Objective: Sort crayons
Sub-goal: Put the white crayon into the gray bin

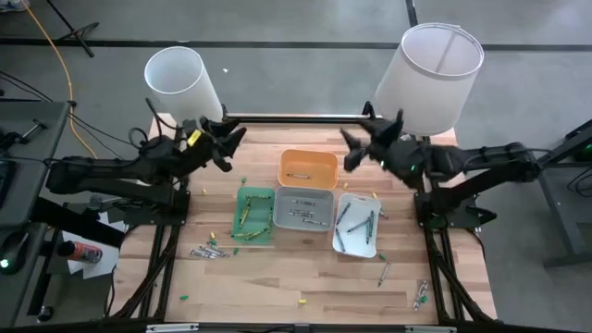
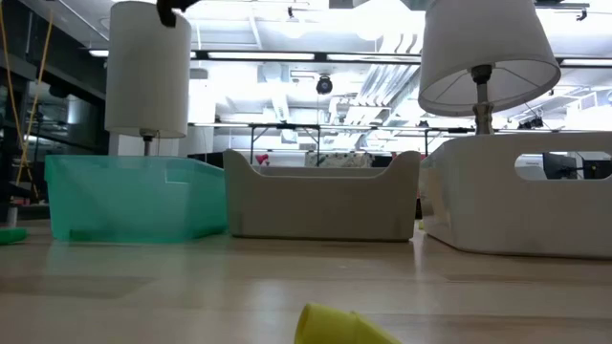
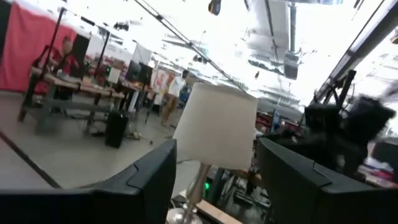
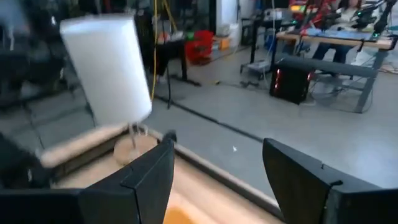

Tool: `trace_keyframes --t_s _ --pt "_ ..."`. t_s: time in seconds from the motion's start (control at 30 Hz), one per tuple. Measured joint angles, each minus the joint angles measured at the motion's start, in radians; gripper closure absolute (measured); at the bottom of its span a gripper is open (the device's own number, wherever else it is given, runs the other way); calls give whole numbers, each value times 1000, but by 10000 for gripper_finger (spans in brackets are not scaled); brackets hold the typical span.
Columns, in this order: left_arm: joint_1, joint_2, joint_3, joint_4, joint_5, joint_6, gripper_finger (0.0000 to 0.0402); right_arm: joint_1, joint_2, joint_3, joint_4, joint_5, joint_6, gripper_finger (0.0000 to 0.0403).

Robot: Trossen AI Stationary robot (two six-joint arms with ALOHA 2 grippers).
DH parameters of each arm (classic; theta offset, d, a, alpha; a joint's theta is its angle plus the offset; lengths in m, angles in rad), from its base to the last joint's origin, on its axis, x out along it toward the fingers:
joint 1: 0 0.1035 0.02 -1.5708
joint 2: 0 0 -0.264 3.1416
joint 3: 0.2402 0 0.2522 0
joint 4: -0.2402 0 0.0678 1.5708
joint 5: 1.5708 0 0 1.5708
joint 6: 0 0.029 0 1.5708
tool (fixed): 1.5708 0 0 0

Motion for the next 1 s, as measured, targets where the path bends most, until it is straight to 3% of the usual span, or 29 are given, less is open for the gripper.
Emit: trace_keyframes --t_s 0.23,0.43,0.53,0.67,0.73,0.87,1.0 --pt "0 -2 16 -32 -7 181 192 -153 -4 51 -28 -75 -83 167" --pt "-18 -21 15 -63 116 0 192 -133 -59 51 -164 -319 -51 167" --pt "-18 -54 19 -56 204 -69 192 -110 -119 51 -228 -387 -23 167" --pt "-17 -89 36 -54 212 -116 192 -94 -199 51 -266 -441 -13 167" --pt "-11 -101 37 -55 165 -78 192 -96 -228 51 -262 -418 -48 167" --pt "8 -106 37 -50 -23 66 192 -114 -245 42 -211 -240 -93 167" --pt "31 -82 37 -50 -245 27 192 -142 -221 35 -158 -102 -54 167"
